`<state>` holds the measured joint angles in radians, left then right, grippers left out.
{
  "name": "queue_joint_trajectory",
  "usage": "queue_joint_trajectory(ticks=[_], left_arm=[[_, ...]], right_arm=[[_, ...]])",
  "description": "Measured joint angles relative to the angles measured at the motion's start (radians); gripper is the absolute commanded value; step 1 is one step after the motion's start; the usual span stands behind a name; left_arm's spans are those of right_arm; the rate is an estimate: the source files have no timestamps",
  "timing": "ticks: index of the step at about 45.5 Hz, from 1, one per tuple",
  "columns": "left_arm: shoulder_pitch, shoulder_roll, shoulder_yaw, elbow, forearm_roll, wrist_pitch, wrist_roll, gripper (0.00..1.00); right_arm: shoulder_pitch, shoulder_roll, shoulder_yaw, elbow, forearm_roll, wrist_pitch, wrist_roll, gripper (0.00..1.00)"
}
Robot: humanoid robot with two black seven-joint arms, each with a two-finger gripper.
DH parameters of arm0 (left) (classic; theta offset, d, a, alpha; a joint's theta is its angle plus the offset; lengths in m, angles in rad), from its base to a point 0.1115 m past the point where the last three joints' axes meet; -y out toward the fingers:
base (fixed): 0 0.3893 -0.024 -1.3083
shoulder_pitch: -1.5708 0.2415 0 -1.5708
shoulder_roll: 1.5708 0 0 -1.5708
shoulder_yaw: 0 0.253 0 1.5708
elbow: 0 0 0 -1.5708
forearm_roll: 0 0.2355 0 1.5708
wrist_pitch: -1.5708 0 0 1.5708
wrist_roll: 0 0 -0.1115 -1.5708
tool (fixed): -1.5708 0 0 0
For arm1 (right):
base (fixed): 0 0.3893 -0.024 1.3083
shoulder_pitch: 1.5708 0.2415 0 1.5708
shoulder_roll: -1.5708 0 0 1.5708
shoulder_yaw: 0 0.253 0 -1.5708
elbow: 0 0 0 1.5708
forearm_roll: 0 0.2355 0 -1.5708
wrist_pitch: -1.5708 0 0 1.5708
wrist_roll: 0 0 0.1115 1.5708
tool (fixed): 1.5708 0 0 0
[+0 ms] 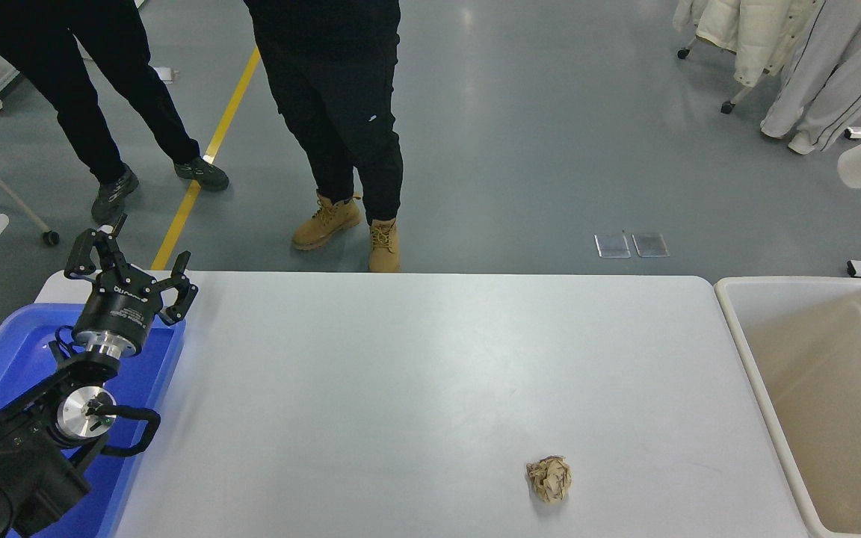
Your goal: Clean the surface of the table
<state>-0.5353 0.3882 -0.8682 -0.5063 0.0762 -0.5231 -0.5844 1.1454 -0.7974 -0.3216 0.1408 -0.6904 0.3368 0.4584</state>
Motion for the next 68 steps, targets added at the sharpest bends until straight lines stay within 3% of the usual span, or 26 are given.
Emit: queue_joint_trajectory(ticks=[26, 45, 62, 66, 68], left_arm=[[0.000, 0.000, 0.000, 0.000, 0.000, 0.000, 0.000, 1.00], [0.000, 0.000, 0.000, 0.000, 0.000, 0.000, 0.000, 1.00], [0.000, 0.000, 0.000, 0.000, 0.000, 0.000, 0.000, 1.00], [0.000, 0.000, 0.000, 0.000, 0.000, 0.000, 0.000, 1.00], [0.000, 0.000, 0.000, 0.000, 0.000, 0.000, 0.000, 1.00]], right_arm=[[-0.306, 0.119, 0.002, -0.155, 0.080, -0.090, -0.148, 0.00], [-0.447, 0.224, 0.001, -0.164, 0.104, -0.151, -0.171, 0.00], [-0.487, 0.268, 0.001, -0.165, 0.111, -0.172, -0.175, 0.00], [-0.490, 0.272, 0.002, -0.165, 0.119, -0.176, -0.175, 0.21], [-0.490, 0.275, 0.002, -0.165, 0.126, -0.180, -0.175, 0.36]])
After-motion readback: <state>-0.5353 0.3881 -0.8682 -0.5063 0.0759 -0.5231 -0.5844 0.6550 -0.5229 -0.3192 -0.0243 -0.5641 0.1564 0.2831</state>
